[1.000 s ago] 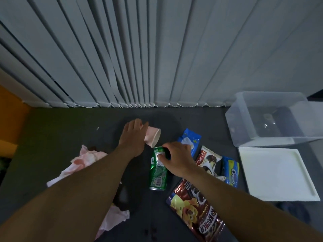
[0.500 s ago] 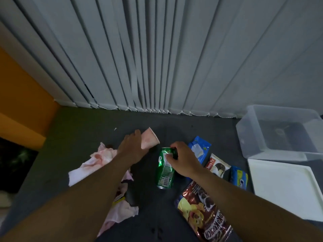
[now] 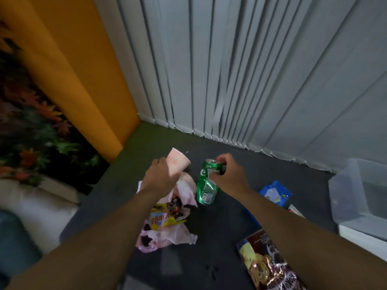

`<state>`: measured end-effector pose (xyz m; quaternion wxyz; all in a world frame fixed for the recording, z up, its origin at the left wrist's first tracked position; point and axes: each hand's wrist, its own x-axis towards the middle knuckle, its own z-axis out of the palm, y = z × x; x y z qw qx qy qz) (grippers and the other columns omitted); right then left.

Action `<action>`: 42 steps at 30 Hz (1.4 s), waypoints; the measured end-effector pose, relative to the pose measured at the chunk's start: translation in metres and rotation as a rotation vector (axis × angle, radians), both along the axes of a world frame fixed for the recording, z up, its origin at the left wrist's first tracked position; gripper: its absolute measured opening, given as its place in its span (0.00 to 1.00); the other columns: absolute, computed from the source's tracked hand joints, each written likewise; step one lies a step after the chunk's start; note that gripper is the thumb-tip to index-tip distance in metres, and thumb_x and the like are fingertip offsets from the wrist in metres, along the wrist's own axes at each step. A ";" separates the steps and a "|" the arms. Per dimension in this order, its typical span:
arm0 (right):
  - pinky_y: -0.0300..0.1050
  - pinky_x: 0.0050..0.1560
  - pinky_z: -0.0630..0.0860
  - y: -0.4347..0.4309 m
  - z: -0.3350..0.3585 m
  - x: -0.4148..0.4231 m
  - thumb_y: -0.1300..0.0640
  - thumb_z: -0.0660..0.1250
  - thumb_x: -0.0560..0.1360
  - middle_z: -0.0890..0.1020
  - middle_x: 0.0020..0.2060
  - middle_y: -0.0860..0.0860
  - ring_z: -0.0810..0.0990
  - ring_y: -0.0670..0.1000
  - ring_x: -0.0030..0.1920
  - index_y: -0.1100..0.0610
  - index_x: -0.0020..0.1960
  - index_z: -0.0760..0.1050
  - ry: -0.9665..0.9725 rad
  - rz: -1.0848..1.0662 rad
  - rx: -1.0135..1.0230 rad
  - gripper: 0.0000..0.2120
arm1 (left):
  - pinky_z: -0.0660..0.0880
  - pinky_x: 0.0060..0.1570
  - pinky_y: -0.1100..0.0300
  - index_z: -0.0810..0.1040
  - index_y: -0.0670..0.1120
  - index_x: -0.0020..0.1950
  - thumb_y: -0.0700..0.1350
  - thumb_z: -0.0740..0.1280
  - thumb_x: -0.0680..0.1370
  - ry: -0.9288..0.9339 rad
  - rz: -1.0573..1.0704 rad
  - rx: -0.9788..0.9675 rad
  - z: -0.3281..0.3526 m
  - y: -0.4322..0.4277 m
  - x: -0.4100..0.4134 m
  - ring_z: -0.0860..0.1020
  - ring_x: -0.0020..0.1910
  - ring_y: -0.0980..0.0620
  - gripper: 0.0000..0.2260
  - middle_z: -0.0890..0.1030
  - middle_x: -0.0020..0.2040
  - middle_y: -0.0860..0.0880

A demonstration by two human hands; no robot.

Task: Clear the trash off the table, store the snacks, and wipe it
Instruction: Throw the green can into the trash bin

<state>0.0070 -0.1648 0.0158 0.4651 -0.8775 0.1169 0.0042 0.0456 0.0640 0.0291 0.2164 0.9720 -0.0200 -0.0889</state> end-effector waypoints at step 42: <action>0.47 0.50 0.78 0.516 -0.115 -0.077 0.57 0.74 0.67 0.81 0.50 0.48 0.80 0.51 0.50 0.51 0.55 0.71 0.184 0.854 -0.049 0.20 | 0.71 0.55 0.48 0.69 0.40 0.62 0.54 0.68 0.76 0.422 1.033 -0.183 -0.141 0.417 -0.267 0.74 0.60 0.36 0.23 0.74 0.61 0.39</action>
